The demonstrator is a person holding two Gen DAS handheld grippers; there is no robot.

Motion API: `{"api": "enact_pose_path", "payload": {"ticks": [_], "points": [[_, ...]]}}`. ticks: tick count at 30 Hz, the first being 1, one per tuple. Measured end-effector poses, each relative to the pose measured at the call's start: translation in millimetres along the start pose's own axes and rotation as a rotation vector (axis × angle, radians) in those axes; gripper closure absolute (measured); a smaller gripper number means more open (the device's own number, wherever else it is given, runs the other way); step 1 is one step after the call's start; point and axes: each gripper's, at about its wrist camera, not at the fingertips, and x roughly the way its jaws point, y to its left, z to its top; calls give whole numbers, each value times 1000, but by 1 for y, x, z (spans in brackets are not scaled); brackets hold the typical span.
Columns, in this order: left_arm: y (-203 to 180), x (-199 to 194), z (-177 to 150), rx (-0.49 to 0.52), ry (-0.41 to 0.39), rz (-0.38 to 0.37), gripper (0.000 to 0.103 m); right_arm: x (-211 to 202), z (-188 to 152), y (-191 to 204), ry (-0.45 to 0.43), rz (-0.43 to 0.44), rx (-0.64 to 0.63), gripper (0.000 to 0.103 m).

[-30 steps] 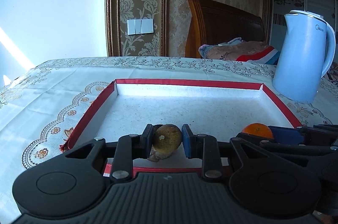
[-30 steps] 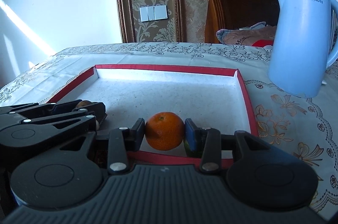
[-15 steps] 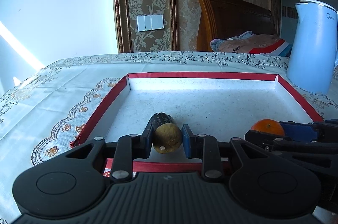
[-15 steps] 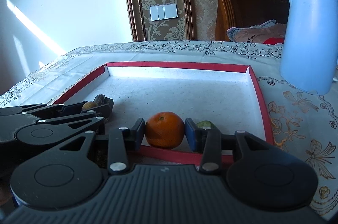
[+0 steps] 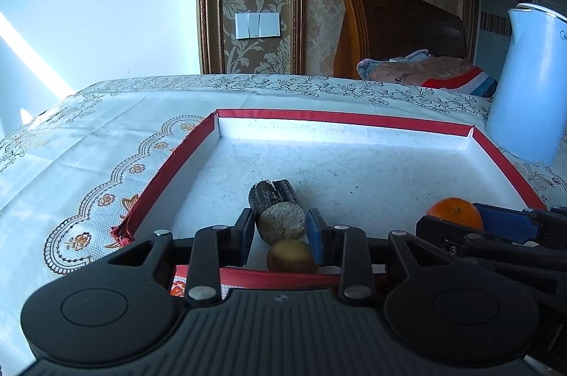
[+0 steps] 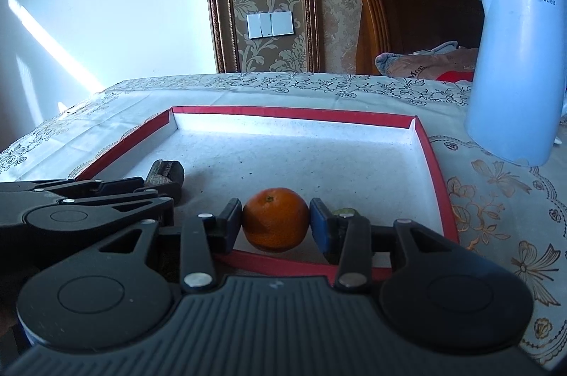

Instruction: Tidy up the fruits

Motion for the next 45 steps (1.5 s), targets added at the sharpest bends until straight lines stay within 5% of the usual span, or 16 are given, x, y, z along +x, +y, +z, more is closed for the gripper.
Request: {"api": "enact_pose_path", "payload": {"ticks": [4,8,19,22,45], "points": [[1,-2,-1,0,-5,-1,68,-4,1,-3,-10,3,16,63],[3,-9,-1,-15,-33,16,35,-7,1,-5,-21,5,30,61],[4,-9,-1,-16,-32,13,33,-9,1,-5,-33,-1,40,61],[7,-9,0,-34,-31,11,24,-9,0,-5,-33,0,43,61],[18,-37,-10,-21,-70,19,24,-18,-2,-6,-55,-4,56,57]]}}
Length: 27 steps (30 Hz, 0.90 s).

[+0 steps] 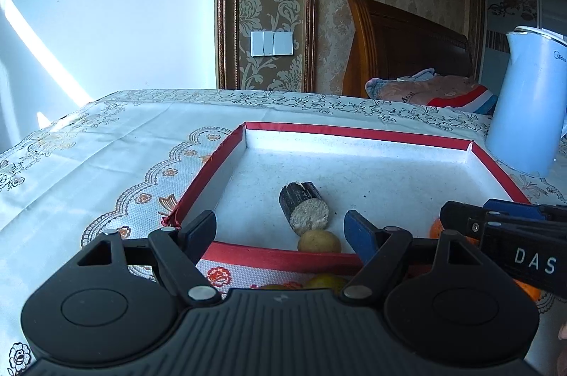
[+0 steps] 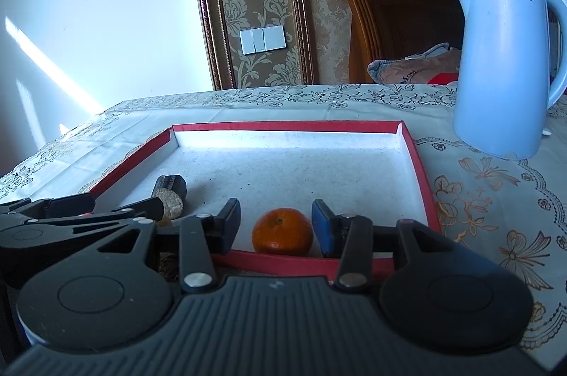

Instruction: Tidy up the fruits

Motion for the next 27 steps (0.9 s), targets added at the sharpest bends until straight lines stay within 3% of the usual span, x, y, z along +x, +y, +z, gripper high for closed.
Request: {"api": "enact_pose_path", "payload": {"ticks": [5,15,27], "points": [[5,-18,-7,19,-26,8,24,-6,0,-4,-16,-2,19,55],[28,-43,-13,-63,-62,-15,24,-10,0,-5,-31,-3,33,55],[27,-68,-28,2,-68,-55,24,-46,-15,-6,-53,21,52,55]]}}
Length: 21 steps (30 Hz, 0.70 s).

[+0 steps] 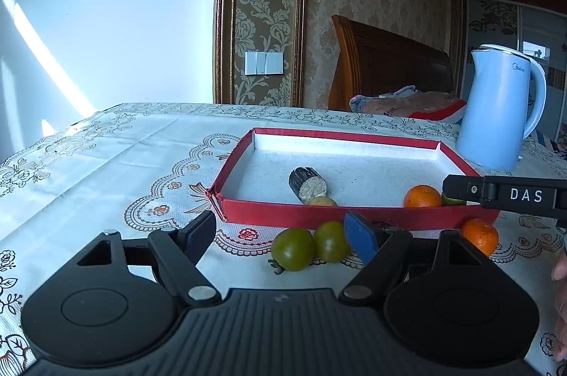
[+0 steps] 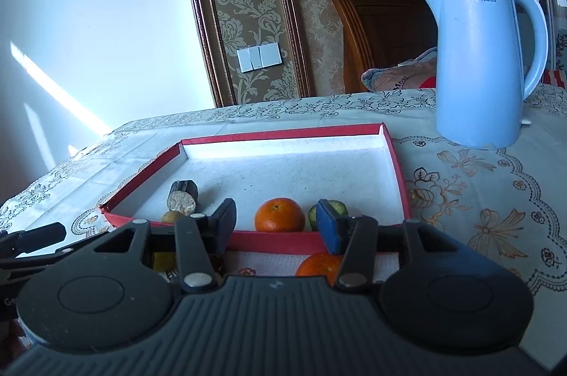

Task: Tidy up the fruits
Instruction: 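Move the open right tool to a dark eggplant slice on the table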

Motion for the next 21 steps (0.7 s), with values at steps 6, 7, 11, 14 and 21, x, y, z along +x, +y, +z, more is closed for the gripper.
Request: {"api": "enact_pose_path", "payload": {"ticks": [6,7,11,14,21], "points": [[1,-8,-7,10,6,13,24,-23,-20,7,19,34,-35,55],[3,-10,-7,6,1,18,24,-25,-23,8,25,44,-41,55],[12,-12,-9,-37,-1,44,24,-29,-29,20,43,70,-70,55],[20,-8,-9,-77,28,45,24,-27,-31,27,66,77,-93,55],[21,-3,-10,-84,55,42,23,-14,-32,42,127,65,-131,55]]}}
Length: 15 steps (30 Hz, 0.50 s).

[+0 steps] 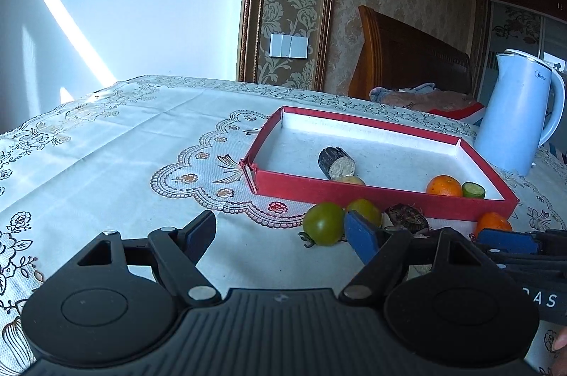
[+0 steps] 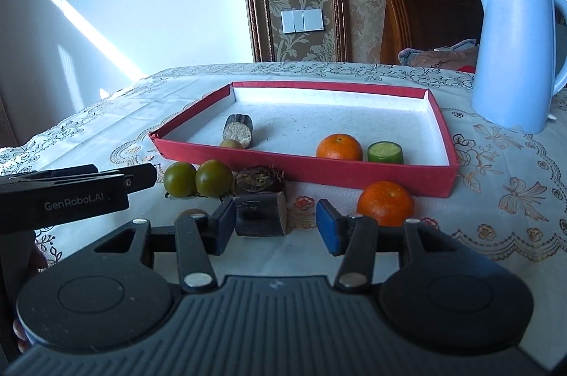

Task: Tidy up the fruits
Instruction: 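Move the open right tool to a dark eggplant slice on the table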

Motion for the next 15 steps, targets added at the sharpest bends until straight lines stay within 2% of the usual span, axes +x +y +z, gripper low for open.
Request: {"api": "enact_pose_path", "payload": {"ticks": [15], "points": [[-1,8,0,7,40,20,22,19,1,9,80,-25,-17,55]]}}
